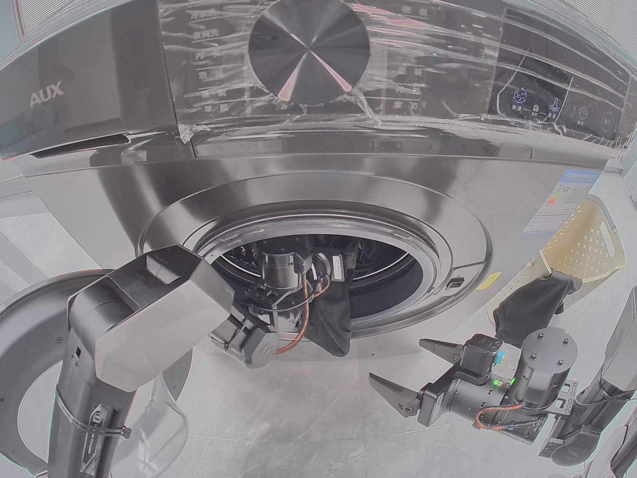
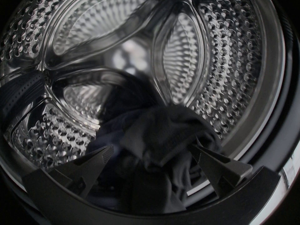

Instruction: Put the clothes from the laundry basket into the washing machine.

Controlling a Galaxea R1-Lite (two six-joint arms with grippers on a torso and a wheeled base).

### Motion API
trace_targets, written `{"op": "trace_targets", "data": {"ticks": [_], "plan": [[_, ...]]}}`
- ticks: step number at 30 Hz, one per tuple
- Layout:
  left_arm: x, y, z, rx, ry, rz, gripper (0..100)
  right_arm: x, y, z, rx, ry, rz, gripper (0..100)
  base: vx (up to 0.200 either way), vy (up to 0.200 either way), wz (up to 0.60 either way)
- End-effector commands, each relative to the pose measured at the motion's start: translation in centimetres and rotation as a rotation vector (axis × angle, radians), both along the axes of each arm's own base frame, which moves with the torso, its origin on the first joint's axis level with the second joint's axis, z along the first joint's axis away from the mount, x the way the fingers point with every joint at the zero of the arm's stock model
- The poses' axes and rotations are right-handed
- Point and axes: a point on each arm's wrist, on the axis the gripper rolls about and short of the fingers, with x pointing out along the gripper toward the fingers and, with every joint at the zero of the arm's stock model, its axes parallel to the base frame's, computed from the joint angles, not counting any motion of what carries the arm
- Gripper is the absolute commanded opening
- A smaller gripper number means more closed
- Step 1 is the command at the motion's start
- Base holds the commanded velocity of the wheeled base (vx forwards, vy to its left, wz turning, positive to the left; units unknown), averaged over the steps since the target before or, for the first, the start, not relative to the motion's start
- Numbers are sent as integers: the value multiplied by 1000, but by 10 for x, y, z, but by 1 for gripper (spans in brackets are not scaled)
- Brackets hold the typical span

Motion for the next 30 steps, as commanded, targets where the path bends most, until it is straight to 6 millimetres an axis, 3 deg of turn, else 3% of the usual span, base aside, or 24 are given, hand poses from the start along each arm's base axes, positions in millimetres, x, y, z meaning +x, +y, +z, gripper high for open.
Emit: {"op": "trace_targets", "data": {"ticks": [1,7,13,19,25,30], "plan": [[-48,-3,11,45,62,-86,100,0,0,0,1,-2,0,100,0,0,0],[-76,-1,-3,89,116,-133,100,0,0,2,5,-4,-1,100,0,0,0],[-78,-2,9,52,70,-141,100,0,0,1,5,-4,0,100,0,0,0],[-59,-10,25,-9,-11,-124,100,0,0,1,5,-4,0,100,0,0,0],[-28,-12,11,-23,-36,-83,100,0,0,1,5,-4,0,100,0,0,0],[-2,-13,-15,-15,-33,-52,100,0,0,1,5,-4,-1,100,0,0,0]]}}
